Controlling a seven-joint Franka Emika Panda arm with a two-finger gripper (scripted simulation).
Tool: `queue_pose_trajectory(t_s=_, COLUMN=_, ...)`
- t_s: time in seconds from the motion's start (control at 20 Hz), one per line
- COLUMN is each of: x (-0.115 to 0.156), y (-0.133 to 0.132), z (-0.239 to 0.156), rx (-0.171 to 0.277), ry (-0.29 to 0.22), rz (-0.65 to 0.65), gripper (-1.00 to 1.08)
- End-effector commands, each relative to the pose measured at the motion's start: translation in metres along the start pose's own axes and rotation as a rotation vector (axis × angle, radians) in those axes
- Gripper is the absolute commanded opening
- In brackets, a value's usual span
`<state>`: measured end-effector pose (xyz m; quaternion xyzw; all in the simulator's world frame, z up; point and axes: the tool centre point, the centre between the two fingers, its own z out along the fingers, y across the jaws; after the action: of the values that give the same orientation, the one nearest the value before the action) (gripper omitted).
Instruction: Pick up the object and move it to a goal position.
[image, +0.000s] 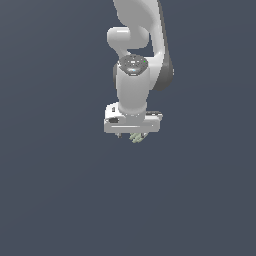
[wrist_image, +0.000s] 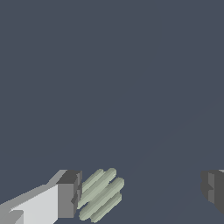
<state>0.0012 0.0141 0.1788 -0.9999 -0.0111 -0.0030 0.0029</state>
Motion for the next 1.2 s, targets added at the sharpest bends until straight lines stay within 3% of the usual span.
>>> queue_pose_trajectory(t_s=0.0, x=0.0, y=0.0, z=0.0, rx=0.0, ry=0.0, rz=0.0, gripper=1.0)
queue_pose_trajectory(t_s=0.5, x=0.002, y=0.034, z=0.0, rx=-0.002, ry=-0.008, rz=0.077, gripper=1.0)
queue_pose_trajectory(t_s=1.15, x=-0.007, y=0.021, z=0.014, rx=0.0, ry=-0.008, rz=0.149, gripper=1.0)
